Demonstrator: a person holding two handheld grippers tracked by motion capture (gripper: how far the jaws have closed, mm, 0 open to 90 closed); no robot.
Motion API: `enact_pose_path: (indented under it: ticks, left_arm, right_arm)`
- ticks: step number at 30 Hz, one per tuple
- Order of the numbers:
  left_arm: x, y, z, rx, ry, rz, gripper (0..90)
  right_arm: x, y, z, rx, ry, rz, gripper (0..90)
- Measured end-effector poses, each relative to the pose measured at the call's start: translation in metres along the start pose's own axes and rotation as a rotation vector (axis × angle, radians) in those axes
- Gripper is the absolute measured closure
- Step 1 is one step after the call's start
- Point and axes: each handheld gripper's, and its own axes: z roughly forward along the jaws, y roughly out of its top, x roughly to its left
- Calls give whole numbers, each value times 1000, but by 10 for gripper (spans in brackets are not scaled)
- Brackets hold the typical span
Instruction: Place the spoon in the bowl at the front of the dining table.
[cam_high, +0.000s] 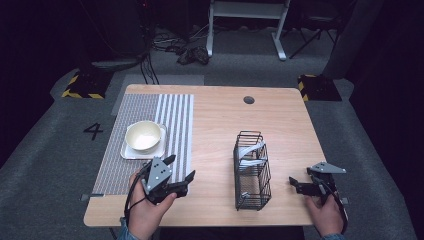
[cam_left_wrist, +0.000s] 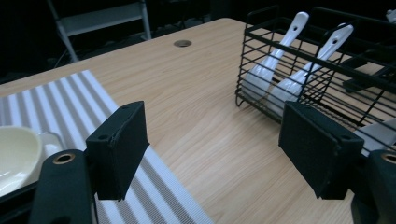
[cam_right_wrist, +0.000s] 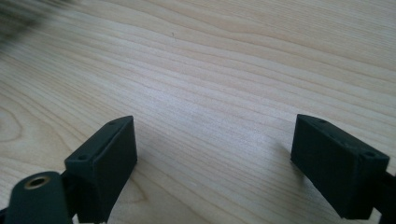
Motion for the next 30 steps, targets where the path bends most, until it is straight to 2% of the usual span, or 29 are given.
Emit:
enact_pose_path:
  ticks: [1,3,7,11,24,27,28,30]
  left_arm:
    - [0,0,0,0,0,0,237]
    - [-6,6,7,-9,-35,8,237]
    - [-14,13,12,-19,-65,25,237]
    - [-27,21,20,-32,-115,48,239]
    - [-58,35,26,-59,-202,91,247]
    - [-65,38,27,-72,-238,97,266]
    - [-69,39,28,-78,-263,97,276]
    - [-72,40,28,-80,-273,100,280]
  right_arm:
    - [0,0,0,0,0,0,145]
    - [0,0,0,0,0,0,145]
    - [0,0,0,0,1,-1,145]
    - [0,0,0,-1,1,0,145]
    - [0,0,0,0,1,0,145]
    - [0,0,0,0,0,0,145]
    - [0,0,0,0,0,0,145]
    - [0,0,0,-1,0,0,145]
